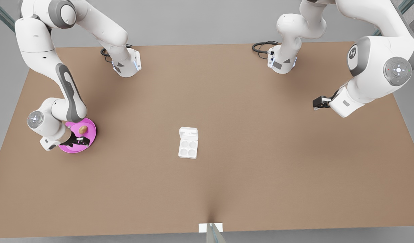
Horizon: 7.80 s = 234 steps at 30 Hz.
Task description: Pack egg into the box and close the box lid
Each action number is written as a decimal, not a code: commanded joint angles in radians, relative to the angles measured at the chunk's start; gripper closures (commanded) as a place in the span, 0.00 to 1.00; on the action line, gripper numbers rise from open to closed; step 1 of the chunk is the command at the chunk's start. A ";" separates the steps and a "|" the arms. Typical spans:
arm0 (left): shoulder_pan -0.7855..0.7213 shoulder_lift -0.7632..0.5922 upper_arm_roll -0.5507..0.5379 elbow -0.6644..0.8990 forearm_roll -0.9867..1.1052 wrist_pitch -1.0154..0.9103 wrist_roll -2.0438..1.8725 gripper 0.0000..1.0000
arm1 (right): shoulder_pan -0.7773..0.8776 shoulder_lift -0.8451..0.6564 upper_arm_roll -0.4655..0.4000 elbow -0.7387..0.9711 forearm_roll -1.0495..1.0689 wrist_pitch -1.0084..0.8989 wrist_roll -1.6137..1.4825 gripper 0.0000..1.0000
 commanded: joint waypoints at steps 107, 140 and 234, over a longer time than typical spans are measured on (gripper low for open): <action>-0.022 0.023 -0.001 -0.011 -0.002 -0.002 0.000 0.00 | -0.178 -0.006 0.058 -0.104 -0.084 -0.129 -0.063 0.61; -0.028 0.029 0.000 -0.013 0.001 -0.003 -0.004 0.00 | 0.026 0.551 0.520 0.462 1.010 0.023 -3.265 0.52; -0.079 0.119 -0.003 -0.016 0.042 0.033 -0.027 0.00 | 0.469 0.489 0.318 0.375 1.338 -0.101 -2.340 0.00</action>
